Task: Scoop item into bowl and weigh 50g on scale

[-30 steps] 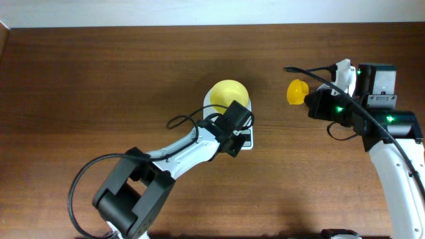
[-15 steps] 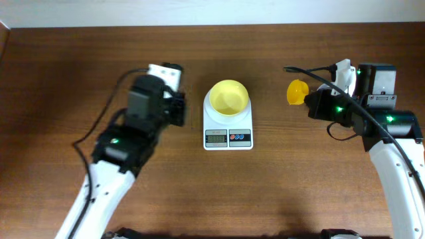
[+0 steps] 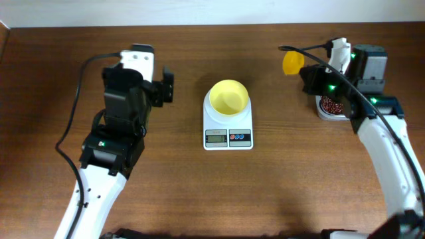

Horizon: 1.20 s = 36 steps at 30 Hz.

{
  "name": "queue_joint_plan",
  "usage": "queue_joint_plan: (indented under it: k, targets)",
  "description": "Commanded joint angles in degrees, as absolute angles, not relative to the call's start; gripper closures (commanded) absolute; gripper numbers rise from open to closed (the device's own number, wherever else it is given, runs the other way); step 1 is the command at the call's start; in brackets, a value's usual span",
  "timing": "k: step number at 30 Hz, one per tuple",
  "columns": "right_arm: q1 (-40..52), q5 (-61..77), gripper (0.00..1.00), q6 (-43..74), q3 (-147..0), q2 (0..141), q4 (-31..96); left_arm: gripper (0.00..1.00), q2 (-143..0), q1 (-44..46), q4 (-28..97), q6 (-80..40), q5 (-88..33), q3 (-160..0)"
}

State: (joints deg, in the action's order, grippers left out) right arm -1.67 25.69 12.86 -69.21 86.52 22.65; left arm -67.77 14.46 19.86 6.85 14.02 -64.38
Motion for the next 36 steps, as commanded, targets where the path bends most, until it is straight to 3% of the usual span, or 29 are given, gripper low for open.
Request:
queue_joint_plan:
  k: [1,9,19,36]
  targets:
    - [-1.5,29.8,0.96,14.0,-69.4,88.2,21.9,0.01,-67.9,14.3,24.2,20.6,-4.3,-64.8]
    - [-1.5,34.2,0.96,14.0,-69.5,88.1,23.1,0.01,-67.9,14.3,50.7,21.1,-15.3,-75.5]
    - [-3.3,54.2,0.96,13.8,-69.4,88.1,35.5,0.01,-67.8,14.3,52.4,21.1,-15.3,-75.7]
    - [-4.3,52.6,0.96,11.3,-69.4,88.1,39.7,0.01,-67.8,14.3,52.9,21.1,-15.9,-75.7]
